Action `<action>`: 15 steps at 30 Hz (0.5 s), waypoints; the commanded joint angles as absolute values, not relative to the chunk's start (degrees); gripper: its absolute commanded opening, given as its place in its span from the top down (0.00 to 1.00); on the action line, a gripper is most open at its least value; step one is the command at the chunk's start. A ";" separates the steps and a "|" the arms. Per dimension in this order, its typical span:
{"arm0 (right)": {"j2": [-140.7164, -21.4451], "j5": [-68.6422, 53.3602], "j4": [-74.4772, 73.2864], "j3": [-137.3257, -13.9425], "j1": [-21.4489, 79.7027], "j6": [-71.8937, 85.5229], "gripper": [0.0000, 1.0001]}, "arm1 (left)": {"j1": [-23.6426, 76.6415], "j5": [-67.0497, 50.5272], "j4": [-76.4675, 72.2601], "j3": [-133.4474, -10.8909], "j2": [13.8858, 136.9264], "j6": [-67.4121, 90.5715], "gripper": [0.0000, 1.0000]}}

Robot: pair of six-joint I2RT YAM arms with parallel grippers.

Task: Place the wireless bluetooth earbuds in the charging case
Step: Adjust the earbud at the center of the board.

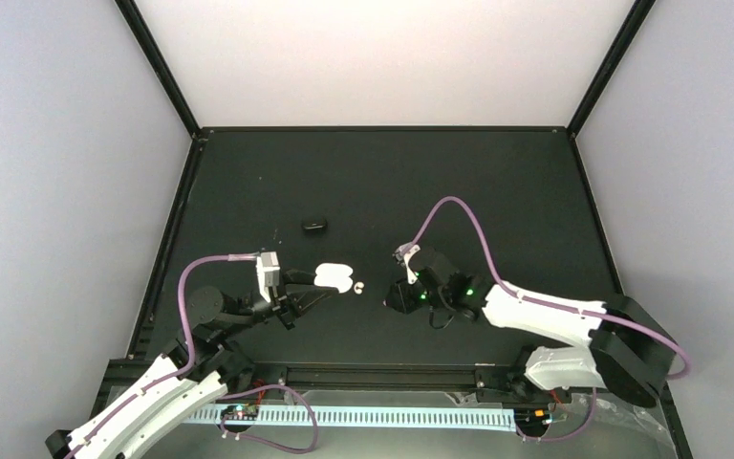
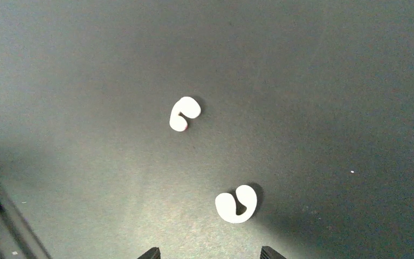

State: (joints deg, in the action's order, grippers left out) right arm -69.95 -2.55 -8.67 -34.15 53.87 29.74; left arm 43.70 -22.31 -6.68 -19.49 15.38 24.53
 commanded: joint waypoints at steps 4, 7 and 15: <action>-77.35 -0.17 -2.96 -33.97 53.55 33.27 0.57 | 43.79 -21.43 -2.72 -21.72 14.35 21.53 0.99; -78.30 1.50 -2.16 -33.62 53.54 34.50 0.60 | 43.83 -21.34 -2.71 -21.62 14.48 21.36 0.98; -81.80 4.52 -3.61 -34.01 53.22 34.85 0.68 | 43.78 -21.88 -3.08 -21.62 15.86 21.30 0.98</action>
